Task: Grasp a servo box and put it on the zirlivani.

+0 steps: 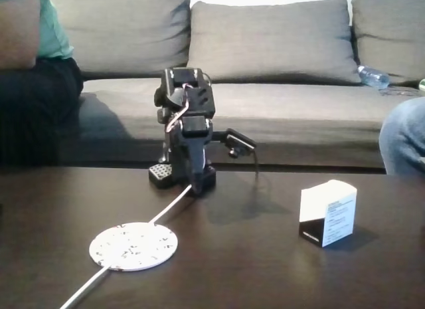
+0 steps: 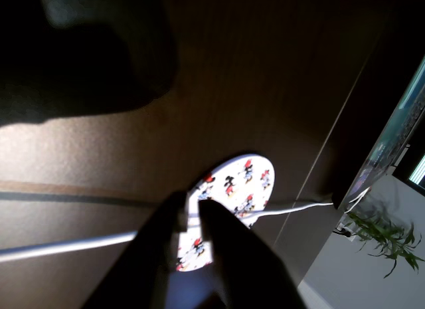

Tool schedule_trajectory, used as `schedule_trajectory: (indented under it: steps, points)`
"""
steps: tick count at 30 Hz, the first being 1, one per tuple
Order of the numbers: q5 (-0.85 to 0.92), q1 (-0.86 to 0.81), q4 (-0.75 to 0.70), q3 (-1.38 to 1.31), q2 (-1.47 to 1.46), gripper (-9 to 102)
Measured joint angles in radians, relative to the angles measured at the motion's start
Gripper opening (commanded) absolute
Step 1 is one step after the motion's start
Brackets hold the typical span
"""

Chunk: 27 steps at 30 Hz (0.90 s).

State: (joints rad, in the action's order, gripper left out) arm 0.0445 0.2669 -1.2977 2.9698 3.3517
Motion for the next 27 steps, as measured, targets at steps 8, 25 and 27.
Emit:
schedule_trajectory:
  steps: [8, 25, 27]
  points:
    - [0.002, 0.000, 0.000, 0.000, 0.000, 4]
    - [-0.005, 0.337, -0.107, -0.626, -0.245, 28]
    - [-0.031, 0.377, -0.141, -0.749, -0.405, 30]
